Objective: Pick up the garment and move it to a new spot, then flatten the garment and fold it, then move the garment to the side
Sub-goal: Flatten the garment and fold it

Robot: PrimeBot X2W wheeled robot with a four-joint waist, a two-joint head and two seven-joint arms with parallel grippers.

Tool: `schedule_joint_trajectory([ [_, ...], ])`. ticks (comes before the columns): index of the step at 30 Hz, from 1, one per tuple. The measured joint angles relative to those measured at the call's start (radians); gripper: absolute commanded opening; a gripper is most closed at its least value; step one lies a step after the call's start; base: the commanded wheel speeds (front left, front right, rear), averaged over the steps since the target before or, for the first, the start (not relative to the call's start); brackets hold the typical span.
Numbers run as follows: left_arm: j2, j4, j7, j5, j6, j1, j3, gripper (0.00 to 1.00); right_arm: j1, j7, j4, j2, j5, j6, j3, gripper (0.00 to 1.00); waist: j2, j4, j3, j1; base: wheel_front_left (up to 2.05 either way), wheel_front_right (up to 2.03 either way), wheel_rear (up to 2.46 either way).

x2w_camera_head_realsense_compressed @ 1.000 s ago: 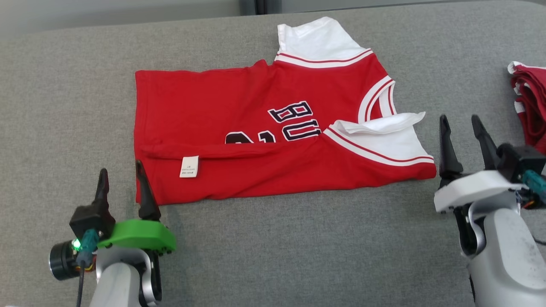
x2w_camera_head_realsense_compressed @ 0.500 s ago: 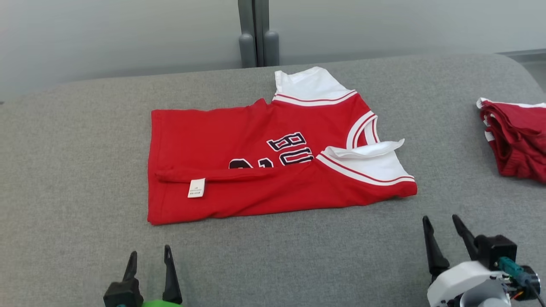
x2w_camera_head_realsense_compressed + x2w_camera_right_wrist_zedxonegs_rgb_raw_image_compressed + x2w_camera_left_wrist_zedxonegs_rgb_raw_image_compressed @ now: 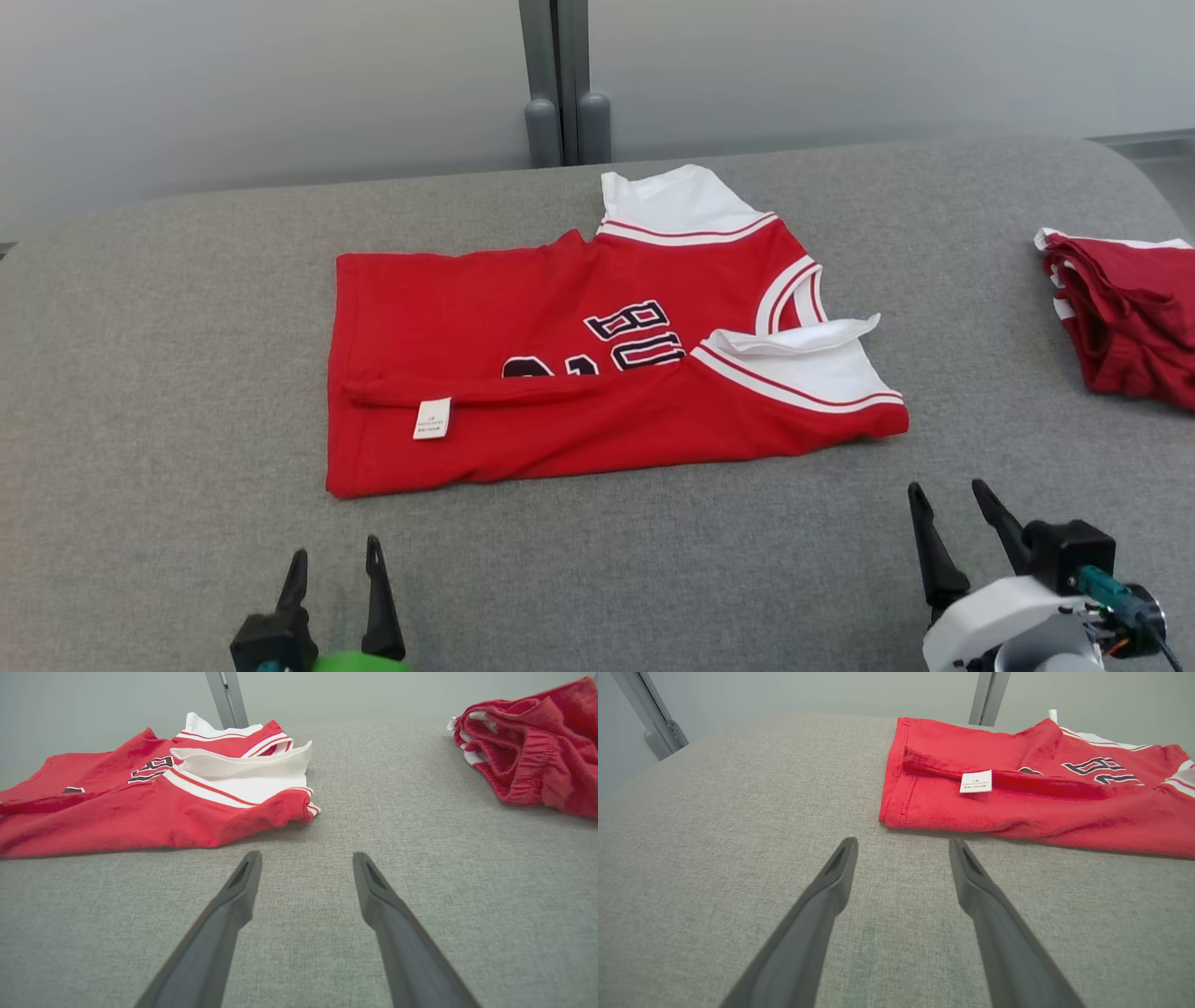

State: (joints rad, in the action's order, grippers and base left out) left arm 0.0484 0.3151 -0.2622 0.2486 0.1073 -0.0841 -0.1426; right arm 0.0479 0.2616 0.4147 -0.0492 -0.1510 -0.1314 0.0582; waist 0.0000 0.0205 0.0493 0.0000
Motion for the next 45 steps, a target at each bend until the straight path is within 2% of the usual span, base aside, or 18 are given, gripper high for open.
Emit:
schedule_joint_trajectory([
  [7, 0.0, 0.054, 0.0, -0.009, -0.021, 0.174, 0.018, 1.0, 0.139, 0.0, -0.003, 0.0, -0.007, 0.0, -0.001, 1.0, 0.0, -0.003, 0.084, 0.0, 0.0, 0.0, 0.0],
  [14, -0.001, 0.168, 0.0, -0.013, -0.041, 0.33, 0.049, 1.0, 0.272, 0.0, 0.026, 0.0, -0.007, 0.0, -0.004, 1.0, 0.0, -0.008, 0.188, 0.0, 0.0, 0.0, 0.0],
  [20, 0.0, 0.293, -0.003, -0.017, -0.017, 0.379, 0.055, 1.0, 0.32, 0.0, 0.091, 0.0, 0.006, 0.0, -0.019, 1.0, 0.0, -0.014, 0.258, 0.0, 0.0, 0.0, 0.0],
  [28, 0.002, 0.363, -0.021, 0.007, -0.008, 0.407, 0.035, 1.0, 0.348, 0.011, 0.216, -0.001, 0.018, 0.0, -0.024, 1.0, 0.0001, -0.018, 0.29, 0.0, 0.0, 0.0, 0.0],
  [29, 0.002, 0.376, -0.021, 0.011, -0.012, 0.412, 0.028, 0.87, 0.35, 0.012, 0.225, -0.002, 0.013, 0.0, -0.032, 0.91, 0.0001, -0.017, 0.29, 0.0, 0.0, 0.0, 0.0],
  [30, 0.003, 0.387, -0.021, 0.017, -0.016, 0.417, 0.024, 0.25, 0.351, 0.012, 0.231, -0.003, 0.01, 0.0, -0.039, 0.28, 0.0, -0.015, 0.29, 0.0, 0.0, 0.0, 0.0],
  [31, 0.005, 0.401, -0.023, 0.024, -0.022, 0.424, 0.014, 0.0, 0.352, 0.012, 0.236, -0.005, 0.009, 0.0, -0.047, 0.0, 0.0001, -0.013, 0.29, 0.0, 0.0, 0.0, 0.0],
  [33, 0.005, 0.418, -0.025, 0.041, -0.038, 0.434, 0.0, 0.0, 0.353, 0.013, 0.239, -0.006, 0.0, 0.0, -0.058, 0.0, 0.0001, -0.01, 0.289, 0.0, 0.0, 0.0, 0.0],
  [37, 0.002, 0.405, -0.019, 0.047, -0.038, 0.438, 0.003, 0.0, 0.352, 0.01, 0.216, -0.001, -0.006, 0.0, -0.052, 0.0, 0.0, -0.004, 0.282, 0.0, 0.0, 0.0, 0.0],
  [45, -0.004, 0.203, -0.002, 0.067, -0.042, 0.344, 0.098, 0.0, 0.314, 0.002, 0.151, 0.004, -0.095, -0.001, -0.007, 0.0, 0.0, -0.002, 0.225, 0.0, 0.0, 0.0, 0.0],
])
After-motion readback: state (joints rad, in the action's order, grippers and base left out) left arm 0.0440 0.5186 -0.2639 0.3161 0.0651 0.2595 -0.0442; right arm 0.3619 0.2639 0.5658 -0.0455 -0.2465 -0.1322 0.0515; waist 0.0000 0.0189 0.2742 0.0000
